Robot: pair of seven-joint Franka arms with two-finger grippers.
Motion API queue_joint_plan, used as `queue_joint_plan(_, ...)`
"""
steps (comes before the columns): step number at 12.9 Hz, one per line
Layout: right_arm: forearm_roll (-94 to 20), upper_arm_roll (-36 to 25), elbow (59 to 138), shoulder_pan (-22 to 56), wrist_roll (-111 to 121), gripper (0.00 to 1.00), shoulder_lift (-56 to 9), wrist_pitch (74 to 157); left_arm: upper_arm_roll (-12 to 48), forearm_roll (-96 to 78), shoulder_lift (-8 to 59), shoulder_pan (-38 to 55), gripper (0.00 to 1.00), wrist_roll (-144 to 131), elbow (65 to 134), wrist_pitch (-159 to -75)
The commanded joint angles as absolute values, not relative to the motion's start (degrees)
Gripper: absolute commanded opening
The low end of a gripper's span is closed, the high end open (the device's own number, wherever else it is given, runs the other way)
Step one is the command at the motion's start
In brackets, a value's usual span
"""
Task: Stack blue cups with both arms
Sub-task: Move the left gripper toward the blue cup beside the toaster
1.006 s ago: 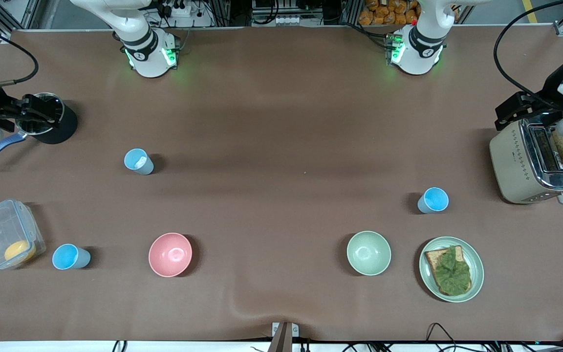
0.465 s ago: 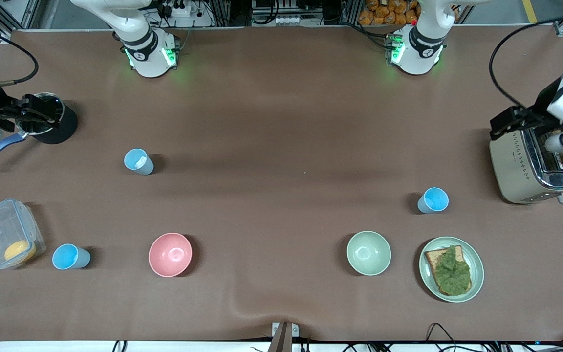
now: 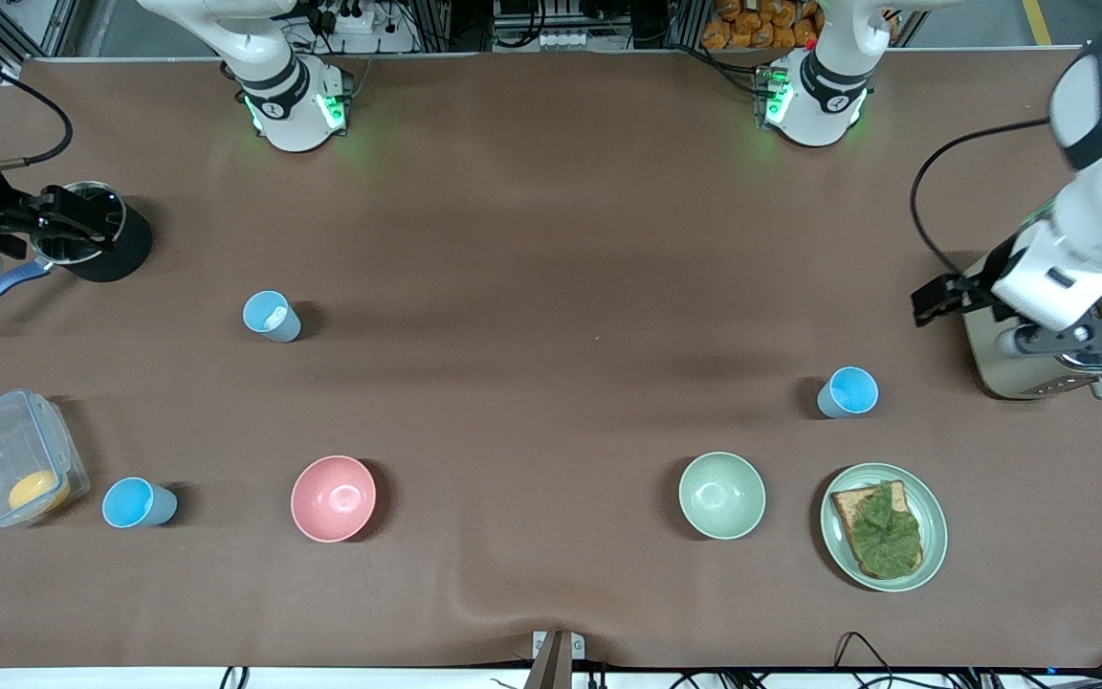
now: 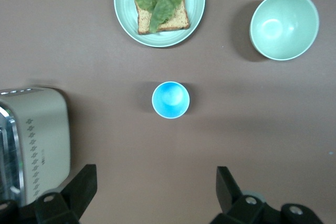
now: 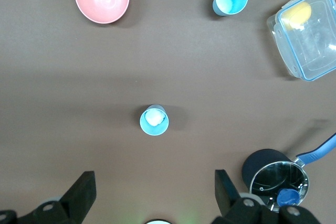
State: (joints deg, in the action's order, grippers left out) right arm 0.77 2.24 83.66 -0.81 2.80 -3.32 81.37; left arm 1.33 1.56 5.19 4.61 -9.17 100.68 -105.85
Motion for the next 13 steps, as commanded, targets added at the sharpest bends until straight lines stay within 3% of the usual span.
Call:
queue_joint_plan(1,1.4,3.1,82.1,-1.8,2.2,1.00,-4.0,80.6,1.4,3.0,3.4,4.4,1.00,-7.8,111.1,-117.2)
queue_joint_plan(3,1.6,3.1,82.1,-1.9,2.3,1.00,-4.0,80.9,1.3,3.0,5.1,4.0,1.00,-7.8,115.6,-124.2)
queue_joint_plan(8,1.9,3.0,82.2,-2.3,2.5,1.00,-5.1,81.3,1.4,3.0,13.2,2.0,1.00,-7.8,119.3,-134.7)
queue_joint_plan(11,1.6,3.0,82.6,-2.8,2.2,1.00,-5.8,81.2,1.4,2.9,18.8,1.9,1.00,-7.8,118.7,-138.8)
queue_joint_plan(13,1.1,3.3,82.5,-2.4,2.3,1.00,-9.6,82.3,1.4,2.9,20.6,1.1,1.00,-7.7,118.7,-140.7)
